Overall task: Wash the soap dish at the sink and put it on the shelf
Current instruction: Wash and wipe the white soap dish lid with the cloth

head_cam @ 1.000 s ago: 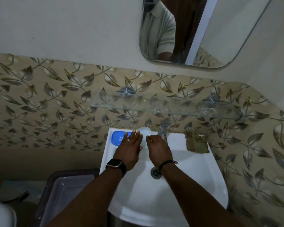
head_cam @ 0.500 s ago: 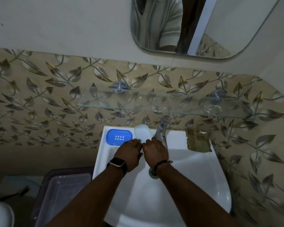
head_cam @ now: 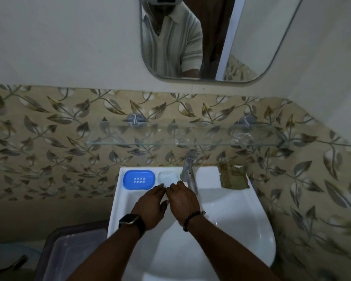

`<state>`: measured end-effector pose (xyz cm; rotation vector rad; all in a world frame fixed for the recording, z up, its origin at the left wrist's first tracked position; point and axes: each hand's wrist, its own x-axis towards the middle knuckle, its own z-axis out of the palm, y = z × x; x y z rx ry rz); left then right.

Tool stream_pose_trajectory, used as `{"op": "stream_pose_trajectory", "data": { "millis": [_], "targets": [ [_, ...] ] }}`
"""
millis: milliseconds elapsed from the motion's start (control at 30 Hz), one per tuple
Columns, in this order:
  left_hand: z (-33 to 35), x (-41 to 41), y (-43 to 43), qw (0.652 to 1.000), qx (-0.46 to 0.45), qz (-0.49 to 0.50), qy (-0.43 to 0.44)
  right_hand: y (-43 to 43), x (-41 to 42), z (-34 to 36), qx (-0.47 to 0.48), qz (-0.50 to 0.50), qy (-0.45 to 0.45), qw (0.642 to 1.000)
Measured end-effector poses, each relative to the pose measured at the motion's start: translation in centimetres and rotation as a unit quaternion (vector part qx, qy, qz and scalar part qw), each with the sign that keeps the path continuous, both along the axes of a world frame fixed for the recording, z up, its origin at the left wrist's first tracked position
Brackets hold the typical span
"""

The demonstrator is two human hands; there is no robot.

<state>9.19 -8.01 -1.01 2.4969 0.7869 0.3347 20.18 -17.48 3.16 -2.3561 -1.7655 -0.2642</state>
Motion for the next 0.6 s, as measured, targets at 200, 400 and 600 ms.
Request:
{"op": "stream_pose_trajectory", "data": {
  "millis": [200, 400, 600],
  "targets": [
    [0.1, -2.7, -3.0, 0.997, -0.036, 0.037, -0.060, -3.6, -1.8, -0.8, 0.051, 0.004, 0.034, 0.998],
    [0.0, -5.0, -4.5, 0.989, -0.101, 0.074, -0.084, -6.4, -4.0, -2.0, 0.086, -0.024, 0.152, 0.984],
    [0.1, -5.6, -5.4, 0.979, -0.154, 0.093, -0.098, -8.1, -4.7, -1.9, 0.126, -0.156, 0.422, 0.884]
  ]
}}
